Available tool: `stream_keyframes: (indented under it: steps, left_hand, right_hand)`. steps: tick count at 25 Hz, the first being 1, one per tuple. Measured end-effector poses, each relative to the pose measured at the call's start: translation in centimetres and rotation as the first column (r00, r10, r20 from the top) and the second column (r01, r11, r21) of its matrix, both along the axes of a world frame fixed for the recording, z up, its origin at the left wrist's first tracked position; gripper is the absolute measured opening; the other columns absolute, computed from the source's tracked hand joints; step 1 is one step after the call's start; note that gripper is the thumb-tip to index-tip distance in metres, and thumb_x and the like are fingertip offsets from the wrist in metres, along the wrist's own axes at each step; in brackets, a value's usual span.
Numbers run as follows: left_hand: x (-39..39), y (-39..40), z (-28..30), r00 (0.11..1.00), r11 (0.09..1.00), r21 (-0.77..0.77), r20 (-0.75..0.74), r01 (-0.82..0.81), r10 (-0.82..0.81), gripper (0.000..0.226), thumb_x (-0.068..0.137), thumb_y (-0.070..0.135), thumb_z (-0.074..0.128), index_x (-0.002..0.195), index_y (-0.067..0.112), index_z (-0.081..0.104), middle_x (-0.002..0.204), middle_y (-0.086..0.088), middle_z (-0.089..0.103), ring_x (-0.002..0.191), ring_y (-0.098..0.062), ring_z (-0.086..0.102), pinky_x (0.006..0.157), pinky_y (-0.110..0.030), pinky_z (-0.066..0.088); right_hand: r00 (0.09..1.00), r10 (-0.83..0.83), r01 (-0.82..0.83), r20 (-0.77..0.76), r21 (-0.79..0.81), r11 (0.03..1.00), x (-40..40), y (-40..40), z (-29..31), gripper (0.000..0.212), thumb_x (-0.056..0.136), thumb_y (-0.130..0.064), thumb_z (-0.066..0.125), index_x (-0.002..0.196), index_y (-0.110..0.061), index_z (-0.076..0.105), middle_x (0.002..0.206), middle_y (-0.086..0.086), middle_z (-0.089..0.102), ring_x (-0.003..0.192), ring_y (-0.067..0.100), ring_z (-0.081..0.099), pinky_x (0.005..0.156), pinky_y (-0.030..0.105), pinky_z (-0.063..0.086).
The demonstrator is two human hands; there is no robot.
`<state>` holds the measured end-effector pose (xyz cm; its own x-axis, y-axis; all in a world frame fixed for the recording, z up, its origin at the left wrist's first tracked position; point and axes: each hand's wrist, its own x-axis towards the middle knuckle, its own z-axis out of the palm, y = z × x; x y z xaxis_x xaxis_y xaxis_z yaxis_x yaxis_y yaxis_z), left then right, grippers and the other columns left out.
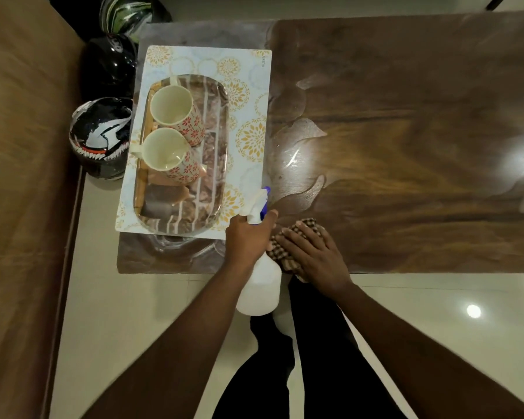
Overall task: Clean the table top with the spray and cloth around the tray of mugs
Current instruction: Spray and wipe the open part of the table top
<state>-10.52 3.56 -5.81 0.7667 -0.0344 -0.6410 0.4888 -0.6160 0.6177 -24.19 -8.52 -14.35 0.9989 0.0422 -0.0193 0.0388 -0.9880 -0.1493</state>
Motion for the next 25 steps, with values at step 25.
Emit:
stream_keyframes:
  steps: [25]
  left_hand:
    - [-5.1, -41.5, 6.0, 0.768, 0.855, -0.202, 0.568, 0.477, -0.294, 0.073, 0.072, 0.052, 0.077, 0.123, 0.011, 0.045, 0.096, 0.02, 0.048, 0.088, 0.009, 0.052, 0.085, -0.021, 0.042]
  right_hand:
    - [0.868, -0.497, 0.495, 0.003, 0.077, 0.865, -13.1, -39.2, 5.4, 0.061, 0.081, -0.036, 0.04, 0.14, -0.02, 0.041, 0.139, 0.002, 0.051, 0.131, 0.025, 0.036, 0.101, 0.044, 0.029]
